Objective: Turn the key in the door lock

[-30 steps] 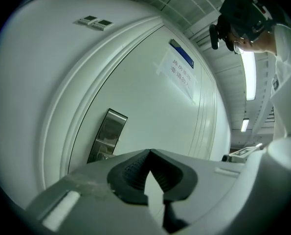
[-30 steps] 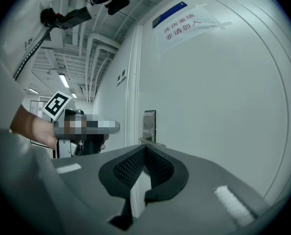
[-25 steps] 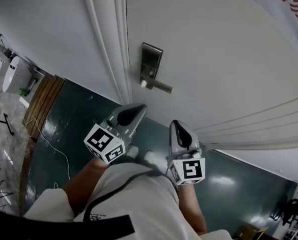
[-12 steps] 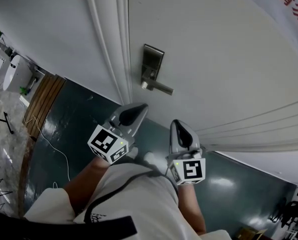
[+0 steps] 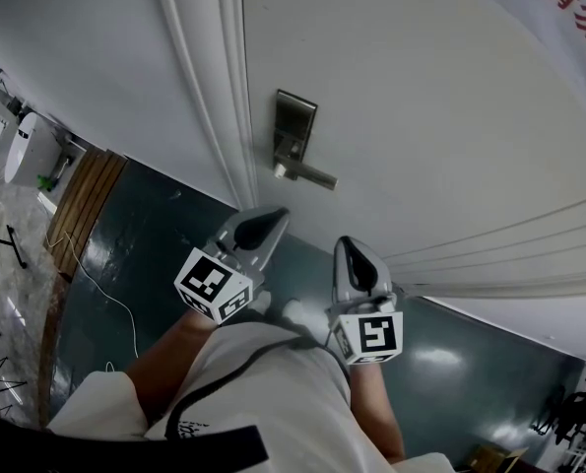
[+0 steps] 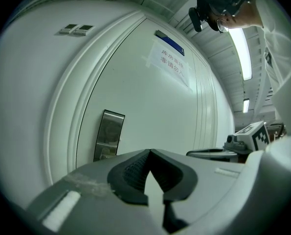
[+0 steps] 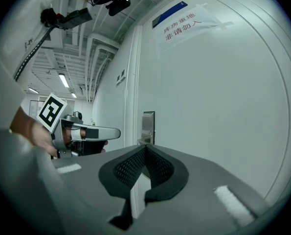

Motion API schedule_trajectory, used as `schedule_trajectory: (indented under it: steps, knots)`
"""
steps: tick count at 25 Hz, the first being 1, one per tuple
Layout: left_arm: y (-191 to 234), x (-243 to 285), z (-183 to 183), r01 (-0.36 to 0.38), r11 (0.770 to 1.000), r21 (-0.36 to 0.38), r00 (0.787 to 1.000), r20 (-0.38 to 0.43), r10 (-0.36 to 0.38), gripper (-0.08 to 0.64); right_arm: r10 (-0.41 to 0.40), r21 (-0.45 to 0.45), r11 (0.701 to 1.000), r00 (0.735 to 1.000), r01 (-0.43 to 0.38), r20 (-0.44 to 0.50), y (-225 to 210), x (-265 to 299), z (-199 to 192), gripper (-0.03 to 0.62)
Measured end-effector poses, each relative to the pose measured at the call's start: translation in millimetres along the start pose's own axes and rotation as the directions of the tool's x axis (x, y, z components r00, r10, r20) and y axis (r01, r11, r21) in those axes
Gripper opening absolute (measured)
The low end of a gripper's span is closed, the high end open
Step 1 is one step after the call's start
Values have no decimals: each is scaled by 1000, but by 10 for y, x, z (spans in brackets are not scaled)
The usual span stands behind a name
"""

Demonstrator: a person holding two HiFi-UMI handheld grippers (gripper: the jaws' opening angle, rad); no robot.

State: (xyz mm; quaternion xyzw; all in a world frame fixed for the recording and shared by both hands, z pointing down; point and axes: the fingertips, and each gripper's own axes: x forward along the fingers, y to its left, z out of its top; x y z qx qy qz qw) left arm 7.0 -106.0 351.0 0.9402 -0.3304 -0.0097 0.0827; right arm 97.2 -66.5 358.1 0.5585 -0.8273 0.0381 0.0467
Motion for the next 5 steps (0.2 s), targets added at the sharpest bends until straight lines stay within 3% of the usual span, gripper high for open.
schedule_trajectory:
  steps: [5]
  knots:
    - [35,26,-39,-7,1000,-9,1000,-10,7,3,-6,-7,1000,1000,6,-12,-51,-11,-32,8]
